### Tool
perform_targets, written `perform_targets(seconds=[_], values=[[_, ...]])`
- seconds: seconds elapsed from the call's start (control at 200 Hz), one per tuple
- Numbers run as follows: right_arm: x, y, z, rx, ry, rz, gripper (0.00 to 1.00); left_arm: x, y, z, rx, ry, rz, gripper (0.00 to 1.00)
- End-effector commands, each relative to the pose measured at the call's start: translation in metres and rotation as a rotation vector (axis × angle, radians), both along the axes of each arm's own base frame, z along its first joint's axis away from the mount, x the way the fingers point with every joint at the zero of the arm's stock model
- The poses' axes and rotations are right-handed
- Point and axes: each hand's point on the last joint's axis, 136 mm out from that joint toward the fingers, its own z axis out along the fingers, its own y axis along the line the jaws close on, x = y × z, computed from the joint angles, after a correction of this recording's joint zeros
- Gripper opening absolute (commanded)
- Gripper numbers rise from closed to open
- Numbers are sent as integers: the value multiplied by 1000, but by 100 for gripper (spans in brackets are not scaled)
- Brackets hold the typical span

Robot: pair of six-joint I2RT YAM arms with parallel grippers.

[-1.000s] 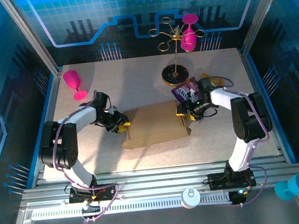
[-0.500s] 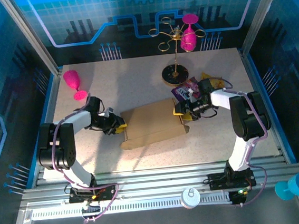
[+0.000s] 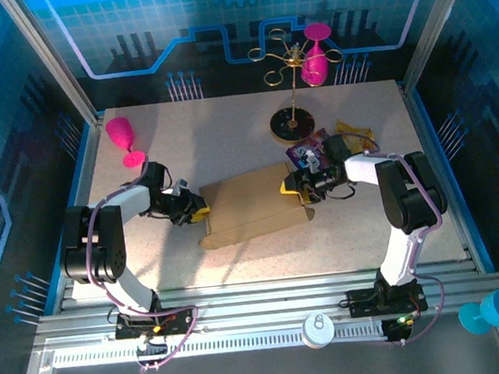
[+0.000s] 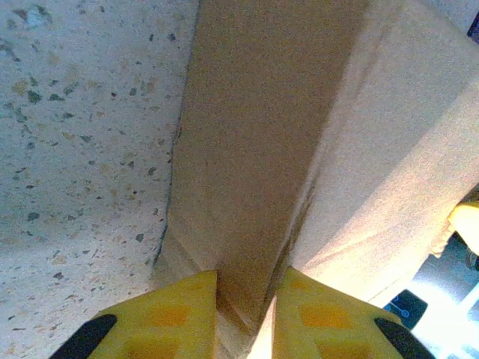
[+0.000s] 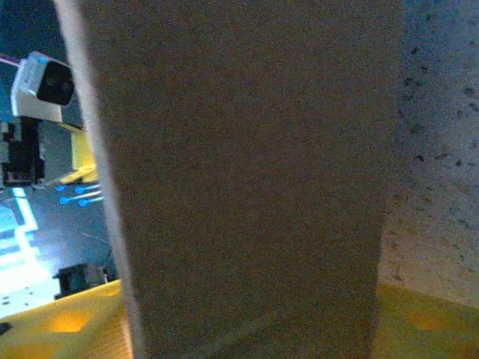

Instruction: Fold the paper box

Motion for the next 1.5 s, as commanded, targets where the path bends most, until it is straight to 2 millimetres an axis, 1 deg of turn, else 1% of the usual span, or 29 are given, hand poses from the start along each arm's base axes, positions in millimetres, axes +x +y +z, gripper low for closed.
perform_targets(seconds=[0.0, 0.045, 0.12, 0.18, 0.245, 0.295, 0.33, 0.385, 0.46, 0.525, 0.565, 0.595, 0.685, 0.765, 0.971, 0.981, 0.996, 1.031, 1.091, 1.241, 1.361, 1.441, 1.496], values=[[-2, 17, 26, 98, -5, 16, 61, -25, 24, -42, 167, 137, 53, 23], [-2, 18, 30, 106, 3, 9, 57, -21, 23, -36, 151, 121, 65, 28], [-1, 16, 33, 106, 27, -19, 53, -11, 22, -19, 117, 74, 105, 39], [-1, 15, 38, 120, 60, -41, 51, -1, 23, 1, 70, 26, 160, 48], [-1, 13, 44, 134, 100, -68, 51, 12, 26, 28, -1, -40, 229, 56], [-2, 12, 49, 153, 128, -82, 51, 19, 29, 43, -48, -69, 277, 63], [-2, 11, 51, 158, 154, -97, 51, 22, 32, 52, -71, -77, 304, 66], [-2, 8, 53, 163, 196, -119, 50, 25, 36, 59, -112, -68, 343, 68], [-2, 4, 58, 180, 247, -150, 47, 25, 40, 61, -169, -38, 389, 69], [-1, 2, 63, 205, 290, -168, 47, 26, 43, 62, -219, -36, 420, 71], [-1, 1, 66, 213, 307, -179, 47, 27, 44, 62, -245, -37, 439, 75], [0, -1, 69, 219, 322, -189, 46, 28, 43, 62, -266, -38, 445, 78], [0, -2, 80, 239, 355, -199, 45, 32, 37, 66, -335, -45, 437, 79], [-1, -5, 88, 235, 377, -206, 43, 32, 35, 67, -354, -35, 419, 80], [-6, -11, 90, 225, 441, -217, 41, 36, 26, 77, -418, -53, 397, 84], [-7, -11, 90, 225, 441, -216, 41, 35, 25, 78, -423, -51, 394, 86], [-7, -12, 90, 224, 447, -217, 41, 35, 24, 78, -427, -49, 393, 90], [-7, -12, 90, 224, 450, -219, 41, 35, 20, 78, -436, -50, 380, 92], [-7, -12, 89, 229, 460, -222, 41, 34, 10, 77, -448, -38, 349, 92], [-5, -12, 88, 240, 468, -231, 39, 29, -11, 66, -459, 18, 308, 90], [-4, -12, 89, 243, 465, -235, 39, 27, -11, 54, -448, 49, 325, 88], [-5, -11, 88, 244, 465, -234, 39, 31, -11, 55, -460, 45, 345, 87], [-5, -11, 86, 248, 471, -234, 39, 37, -13, 59, -479, 31, 357, 85]])
